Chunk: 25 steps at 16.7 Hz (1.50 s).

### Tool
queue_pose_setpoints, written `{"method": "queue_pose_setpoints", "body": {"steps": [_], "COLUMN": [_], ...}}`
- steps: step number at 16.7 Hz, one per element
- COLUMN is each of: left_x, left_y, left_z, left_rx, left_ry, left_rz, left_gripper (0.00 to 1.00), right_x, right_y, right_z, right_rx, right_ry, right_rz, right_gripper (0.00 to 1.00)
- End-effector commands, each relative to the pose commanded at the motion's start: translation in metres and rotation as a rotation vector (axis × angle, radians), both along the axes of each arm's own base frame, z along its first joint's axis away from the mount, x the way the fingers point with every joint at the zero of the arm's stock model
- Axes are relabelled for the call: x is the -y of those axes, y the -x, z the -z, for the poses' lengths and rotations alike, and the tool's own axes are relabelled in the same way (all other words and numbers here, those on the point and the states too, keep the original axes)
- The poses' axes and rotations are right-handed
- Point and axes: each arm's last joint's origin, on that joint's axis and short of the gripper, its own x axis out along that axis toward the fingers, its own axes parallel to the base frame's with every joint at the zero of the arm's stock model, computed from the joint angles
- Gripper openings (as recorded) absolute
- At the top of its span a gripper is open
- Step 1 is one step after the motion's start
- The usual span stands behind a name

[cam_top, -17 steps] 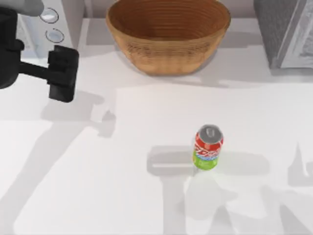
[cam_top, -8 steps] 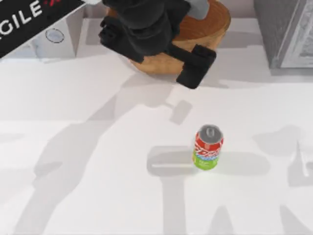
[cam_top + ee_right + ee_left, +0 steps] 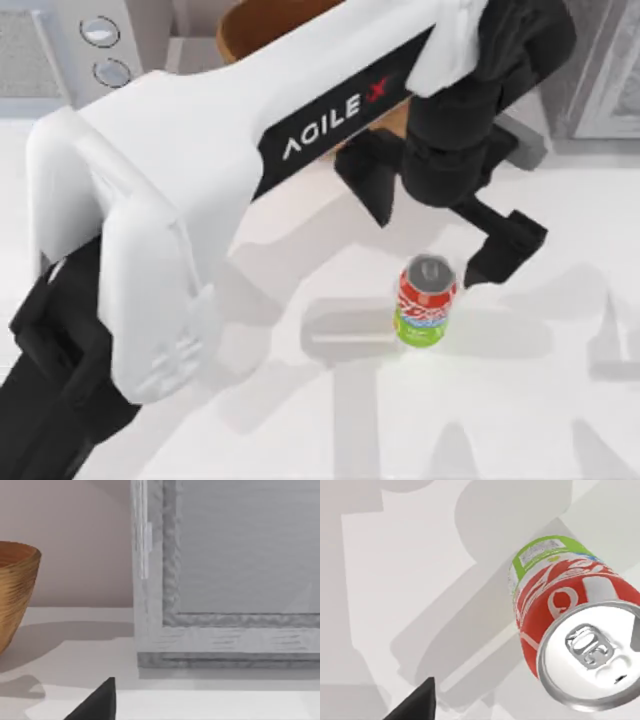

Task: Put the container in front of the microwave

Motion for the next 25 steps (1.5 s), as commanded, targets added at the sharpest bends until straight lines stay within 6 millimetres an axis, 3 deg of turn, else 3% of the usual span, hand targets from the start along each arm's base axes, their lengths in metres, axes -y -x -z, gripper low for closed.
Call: {"method": "queue_pose_setpoints", "body": {"steps": [9,16,21,25], "left_x": [0.007,0.008,0.007,0.007], "left_y": [0.001,0.002,0.003,0.003], "left_z": [0.011,0.063,0.068,0.068], "left_rx": [-0.014,-0.018,-0.016,-0.016], "left_ry": [-0.017,-0.021,-0.019,-0.019], "left_rz": [0.011,0.013,0.013,0.013], "left_gripper": [1.00,1.00,1.00,0.70], "right_x": [0.000,0.000,0.000,0.000], "right_y": [0.000,0.000,0.000,0.000], "right_z": [0.000,0.000,0.000,0.000], "right_rx": [0.000,0.000,0.000,0.000], "right_ry": [0.000,0.000,0.000,0.000], "right_rz": [0.000,0.000,0.000,0.000], "right_gripper": [1.00,1.00,1.00,1.00]}}
